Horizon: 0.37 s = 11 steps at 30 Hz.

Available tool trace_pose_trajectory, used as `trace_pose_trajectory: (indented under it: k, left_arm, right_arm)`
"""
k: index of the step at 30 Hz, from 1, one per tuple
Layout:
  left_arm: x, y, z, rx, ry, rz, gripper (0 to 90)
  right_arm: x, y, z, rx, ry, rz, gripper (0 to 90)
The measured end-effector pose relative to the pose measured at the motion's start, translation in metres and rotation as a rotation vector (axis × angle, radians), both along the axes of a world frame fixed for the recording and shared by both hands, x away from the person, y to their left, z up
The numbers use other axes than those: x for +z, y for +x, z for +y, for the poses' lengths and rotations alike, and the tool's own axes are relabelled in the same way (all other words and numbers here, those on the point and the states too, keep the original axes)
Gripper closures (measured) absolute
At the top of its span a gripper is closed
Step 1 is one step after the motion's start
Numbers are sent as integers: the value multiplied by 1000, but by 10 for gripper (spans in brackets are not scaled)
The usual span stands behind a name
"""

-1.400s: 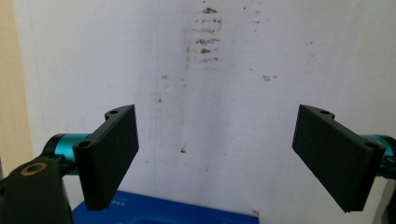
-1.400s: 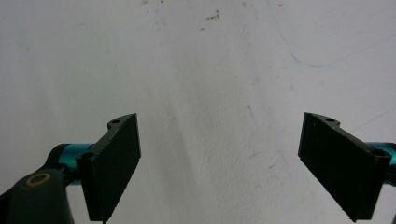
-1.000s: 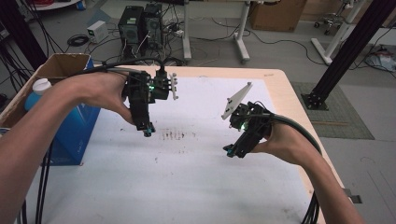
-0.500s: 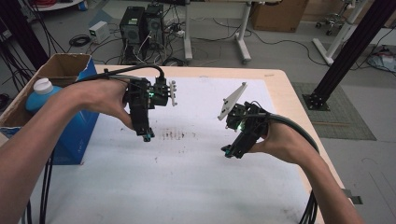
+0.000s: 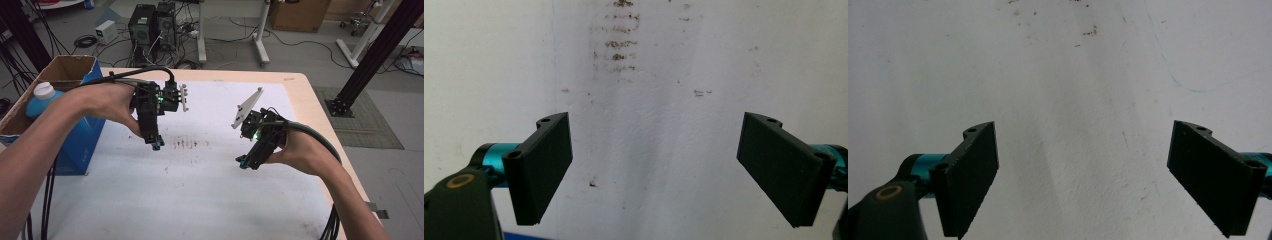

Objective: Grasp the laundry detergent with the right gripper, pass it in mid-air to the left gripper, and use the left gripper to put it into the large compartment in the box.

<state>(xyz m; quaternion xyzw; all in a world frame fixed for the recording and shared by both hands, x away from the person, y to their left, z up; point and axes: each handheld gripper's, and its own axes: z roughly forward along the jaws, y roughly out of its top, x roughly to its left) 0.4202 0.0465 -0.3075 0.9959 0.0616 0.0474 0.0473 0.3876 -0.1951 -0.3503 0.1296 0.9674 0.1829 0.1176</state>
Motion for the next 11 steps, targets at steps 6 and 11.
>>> trace_pose_trajectory:
  k: [6,11]
  left_arm:
    - [-1,-1,-2,-6,4,-2,146]
    - [-5,0,-3,-13,1,2,146]
  right_arm:
    - [-1,1,0,0,0,1,123]
    - [-3,0,-1,-7,6,-1,123]
